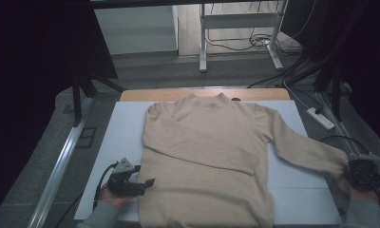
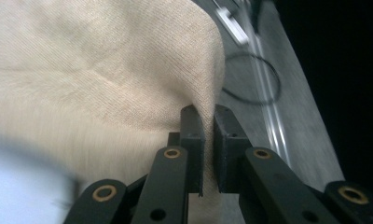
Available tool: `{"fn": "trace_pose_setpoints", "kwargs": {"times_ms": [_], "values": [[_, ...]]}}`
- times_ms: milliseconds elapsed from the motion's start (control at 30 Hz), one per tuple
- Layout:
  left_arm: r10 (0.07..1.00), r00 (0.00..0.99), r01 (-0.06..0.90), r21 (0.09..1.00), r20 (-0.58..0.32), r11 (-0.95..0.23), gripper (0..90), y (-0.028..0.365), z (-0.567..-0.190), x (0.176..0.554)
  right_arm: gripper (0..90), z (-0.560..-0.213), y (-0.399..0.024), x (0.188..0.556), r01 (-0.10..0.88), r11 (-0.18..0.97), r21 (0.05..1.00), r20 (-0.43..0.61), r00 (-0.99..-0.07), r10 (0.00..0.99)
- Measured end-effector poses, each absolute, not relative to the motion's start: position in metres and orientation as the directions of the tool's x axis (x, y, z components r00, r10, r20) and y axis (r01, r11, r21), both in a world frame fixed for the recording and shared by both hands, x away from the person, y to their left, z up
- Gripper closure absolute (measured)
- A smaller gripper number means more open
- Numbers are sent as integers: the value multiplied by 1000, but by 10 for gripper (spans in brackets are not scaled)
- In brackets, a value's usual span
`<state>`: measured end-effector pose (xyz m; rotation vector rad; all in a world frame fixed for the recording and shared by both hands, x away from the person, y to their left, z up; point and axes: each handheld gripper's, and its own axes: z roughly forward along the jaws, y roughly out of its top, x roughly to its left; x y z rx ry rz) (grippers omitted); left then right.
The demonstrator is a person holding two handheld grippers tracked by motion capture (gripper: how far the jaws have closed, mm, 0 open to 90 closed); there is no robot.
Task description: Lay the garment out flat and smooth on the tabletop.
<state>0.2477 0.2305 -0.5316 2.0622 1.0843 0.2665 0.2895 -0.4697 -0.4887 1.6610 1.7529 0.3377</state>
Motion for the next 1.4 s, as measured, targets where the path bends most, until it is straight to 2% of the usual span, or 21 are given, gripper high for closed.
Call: {"fn": "trace_pose_setpoints", "kwargs": {"times_ms": [100,200,333,733,1067,1400], "values": [[769,619,607,718,-159,-339,184,230,-531,248,809,-497,-481,280,798,94,595,-283,98,954],[768,621,605,719,-157,-342,184,229,-531,249,605,-496,-480,276,782,87,618,-287,121,950],[766,623,603,720,-156,-344,184,228,-531,250,512,-486,-463,278,737,118,665,-272,93,958],[764,621,608,722,-174,-330,182,227,-530,250,488,-481,-393,296,667,195,719,-63,-218,974],[765,622,605,722,-167,-334,181,227,-531,250,481,-480,-347,301,637,283,717,-36,-372,927],[764,624,603,723,-164,-337,181,227,-530,250,475,-482,-308,305,610,356,708,-40,-469,882]]}}
